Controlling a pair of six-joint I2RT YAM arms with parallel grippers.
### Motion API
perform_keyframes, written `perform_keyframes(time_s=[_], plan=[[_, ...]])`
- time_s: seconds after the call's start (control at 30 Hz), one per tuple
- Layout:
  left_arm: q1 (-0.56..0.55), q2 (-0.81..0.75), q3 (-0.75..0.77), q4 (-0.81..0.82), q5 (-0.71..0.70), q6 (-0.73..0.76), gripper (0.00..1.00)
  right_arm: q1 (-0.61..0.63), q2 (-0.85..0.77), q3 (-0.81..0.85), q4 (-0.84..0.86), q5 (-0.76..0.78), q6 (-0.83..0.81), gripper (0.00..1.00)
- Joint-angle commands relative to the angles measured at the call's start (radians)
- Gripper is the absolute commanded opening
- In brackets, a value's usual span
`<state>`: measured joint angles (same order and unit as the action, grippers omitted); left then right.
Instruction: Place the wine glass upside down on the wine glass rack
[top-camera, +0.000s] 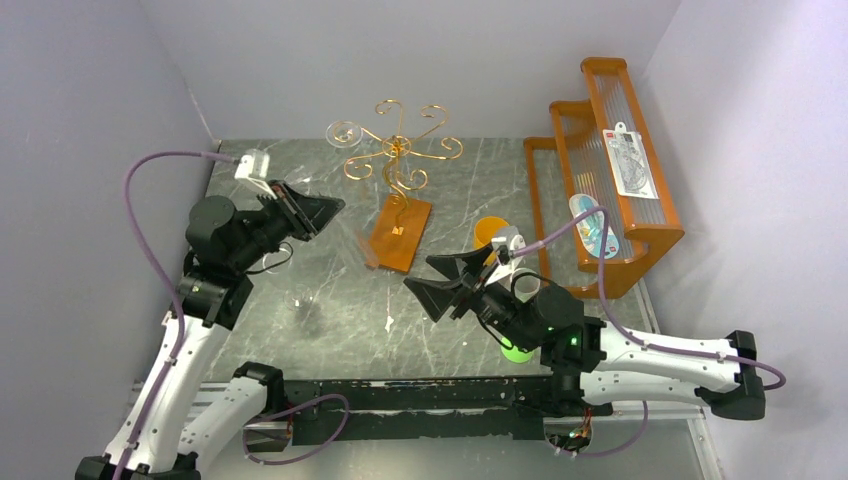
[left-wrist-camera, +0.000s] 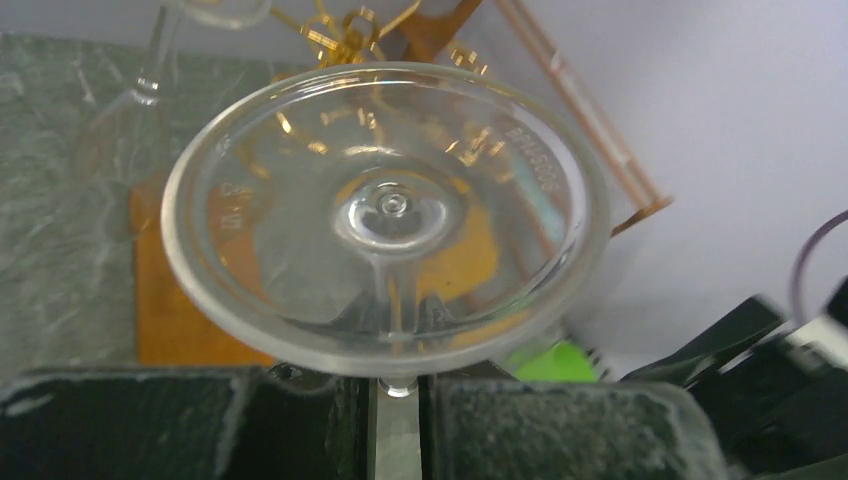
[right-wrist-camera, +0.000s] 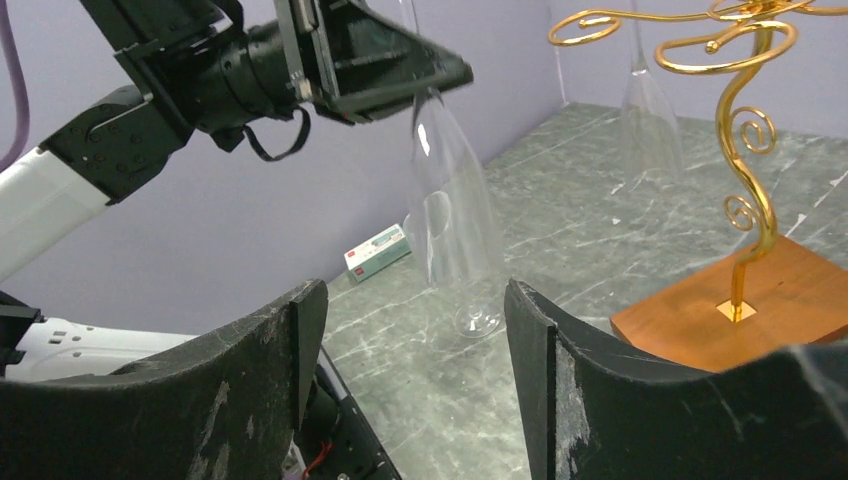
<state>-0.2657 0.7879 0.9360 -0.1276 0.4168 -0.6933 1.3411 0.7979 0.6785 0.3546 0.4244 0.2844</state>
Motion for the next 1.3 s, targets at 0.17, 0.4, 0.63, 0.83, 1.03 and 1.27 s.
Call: perform_keyframes(time_s=[0.17,0.4,0.63,0.83,1.03,1.27], plan=[[-0.004,0.027,-0.009,-0.076,0.336,0.513,0.05,-0.004,-0.011,0.027,-0.078,0.087,0.019,0.69],[-0.004,0.045,-0.062,0.050,0.513,0.591,0.05,-0.004,-0.009,0.045,-0.078,0.116,-0.003,0.70],[-0.007,0.128,-0.081,0.164,0.655,0.621,0.05,-0.005,-0.010,0.051,-0.063,0.167,-0.030,0.70],[-0.021,0.231,-0.055,0.220,0.675,0.613,0.05,-0.004,-0.005,0.053,-0.039,0.182,-0.013,0.70],[-0.056,0.315,-0.026,0.258,0.664,0.608,0.05,-0.005,0.022,0.070,-0.042,0.196,0.035,0.70],[-0.069,0.380,0.049,0.170,0.572,0.718,0.05,-0.005,0.060,0.116,-0.058,0.167,0.083,0.70]])
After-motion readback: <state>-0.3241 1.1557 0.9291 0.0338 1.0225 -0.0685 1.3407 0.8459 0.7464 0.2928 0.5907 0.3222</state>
